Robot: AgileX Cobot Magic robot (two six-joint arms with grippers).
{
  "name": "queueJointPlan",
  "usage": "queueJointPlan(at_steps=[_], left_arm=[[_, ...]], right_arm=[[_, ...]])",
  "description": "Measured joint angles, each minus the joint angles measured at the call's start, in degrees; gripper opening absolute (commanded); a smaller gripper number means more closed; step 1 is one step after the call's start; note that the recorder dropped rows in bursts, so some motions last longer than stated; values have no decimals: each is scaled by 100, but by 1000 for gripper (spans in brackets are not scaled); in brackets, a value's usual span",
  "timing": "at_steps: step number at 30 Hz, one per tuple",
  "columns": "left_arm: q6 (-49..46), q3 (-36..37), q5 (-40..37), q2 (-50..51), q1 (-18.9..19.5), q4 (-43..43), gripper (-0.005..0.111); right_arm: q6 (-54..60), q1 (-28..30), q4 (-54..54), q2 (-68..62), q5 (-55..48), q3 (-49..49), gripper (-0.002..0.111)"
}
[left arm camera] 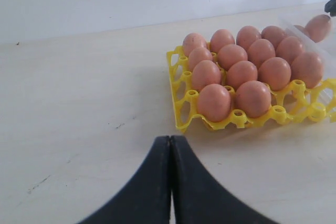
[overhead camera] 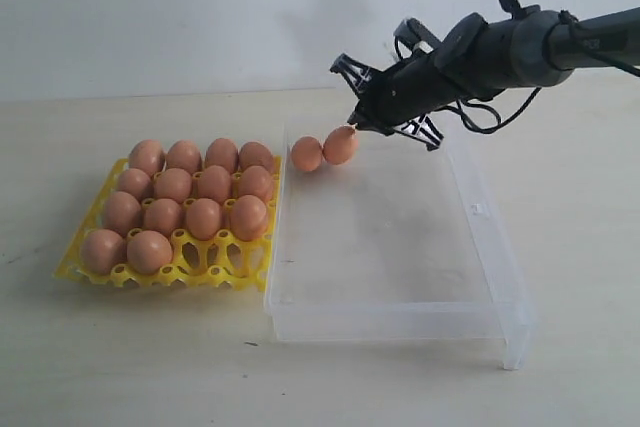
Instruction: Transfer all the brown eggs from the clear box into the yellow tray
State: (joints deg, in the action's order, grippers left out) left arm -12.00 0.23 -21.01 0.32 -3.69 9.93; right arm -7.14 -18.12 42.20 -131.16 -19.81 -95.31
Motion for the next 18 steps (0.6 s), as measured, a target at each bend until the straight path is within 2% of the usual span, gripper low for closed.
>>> queueJointPlan(at_steps=[8, 10, 14, 15, 18], left_arm=[[0, 0, 0, 0, 0, 0, 0], [0, 0, 0, 0, 0, 0, 0], [0, 0, 0, 0, 0, 0, 0], [0, 0, 0, 0, 0, 0, 0], [0, 0, 0, 0, 0, 0, 0]], right_arm=[[659, 0, -147, 606, -24, 0, 2], [672, 0, -158, 583, -80, 0, 13], [714, -13, -42, 352, -247, 44, 55], [714, -34, -70, 250, -305, 44, 59], [778, -45, -211, 98, -384, 44, 59]])
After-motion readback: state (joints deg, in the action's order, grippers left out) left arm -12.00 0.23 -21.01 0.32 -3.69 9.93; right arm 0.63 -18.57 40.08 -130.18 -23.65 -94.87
